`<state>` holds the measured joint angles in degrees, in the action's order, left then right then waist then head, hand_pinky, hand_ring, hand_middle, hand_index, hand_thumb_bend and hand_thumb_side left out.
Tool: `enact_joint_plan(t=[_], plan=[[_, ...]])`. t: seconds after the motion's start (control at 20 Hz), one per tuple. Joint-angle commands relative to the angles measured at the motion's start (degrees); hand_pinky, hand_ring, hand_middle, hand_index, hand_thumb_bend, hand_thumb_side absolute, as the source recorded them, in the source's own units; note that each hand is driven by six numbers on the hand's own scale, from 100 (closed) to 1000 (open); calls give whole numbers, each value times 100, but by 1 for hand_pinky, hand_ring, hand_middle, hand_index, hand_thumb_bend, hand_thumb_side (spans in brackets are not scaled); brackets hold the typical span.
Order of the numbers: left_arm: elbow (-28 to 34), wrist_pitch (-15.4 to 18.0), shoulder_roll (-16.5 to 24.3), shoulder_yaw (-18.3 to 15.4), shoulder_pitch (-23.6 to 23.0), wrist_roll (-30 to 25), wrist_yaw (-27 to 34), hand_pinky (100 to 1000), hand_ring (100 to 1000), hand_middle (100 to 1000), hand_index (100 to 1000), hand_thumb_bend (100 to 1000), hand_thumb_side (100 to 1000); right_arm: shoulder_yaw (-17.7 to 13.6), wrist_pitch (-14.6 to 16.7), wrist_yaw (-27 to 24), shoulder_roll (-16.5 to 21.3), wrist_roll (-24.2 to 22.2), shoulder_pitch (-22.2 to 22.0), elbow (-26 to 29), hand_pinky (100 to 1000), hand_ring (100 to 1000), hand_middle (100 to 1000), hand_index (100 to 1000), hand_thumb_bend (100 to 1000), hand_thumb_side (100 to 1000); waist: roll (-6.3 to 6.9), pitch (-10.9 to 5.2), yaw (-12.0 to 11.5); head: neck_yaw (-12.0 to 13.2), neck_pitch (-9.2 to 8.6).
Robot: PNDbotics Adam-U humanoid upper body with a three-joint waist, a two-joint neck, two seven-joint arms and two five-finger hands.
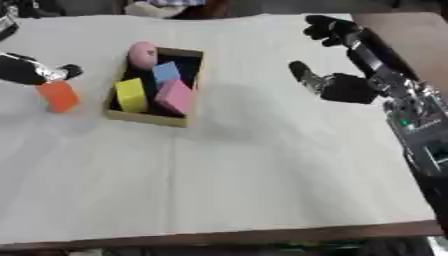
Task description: Pick up objects on the table and place them in the box.
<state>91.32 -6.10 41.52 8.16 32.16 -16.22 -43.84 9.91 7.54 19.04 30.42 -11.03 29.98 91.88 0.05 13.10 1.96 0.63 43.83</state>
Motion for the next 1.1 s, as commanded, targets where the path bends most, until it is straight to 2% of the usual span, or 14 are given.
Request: enact_joint_plan(t=[0.05,0.4,0.55,0.75,1.1], plan=[[-347,-56,251,-155,-15,-84,193,765,711,733,846,639,418,-83,7,-12,100,25,38,45,840,858,813,953,310,586,71,-185,-19,7,28],[-1186,-127,113,-124,-91,10,365,752,702,733,842,667,435,-86,9,-22,82,32,23,45,840,857,812,954,306,588,55,-183,-30,47,28],[-1462,-150,0,-95,-79,73,445,743,691,724,837,670,440,-89,10,-28,77,33,16,49,840,857,812,954,304,589,44,-182,-30,143,28],[-1725,-139,-112,-25,-29,163,598,740,686,720,833,688,455,-91,10,-36,67,37,10,56,840,857,812,954,302,589,32,-178,-33,263,28],[-2012,-142,-327,67,125,344,686,734,676,713,827,708,484,-82,11,-50,45,29,7,54,840,857,812,954,299,590,8,-163,-31,280,28]])
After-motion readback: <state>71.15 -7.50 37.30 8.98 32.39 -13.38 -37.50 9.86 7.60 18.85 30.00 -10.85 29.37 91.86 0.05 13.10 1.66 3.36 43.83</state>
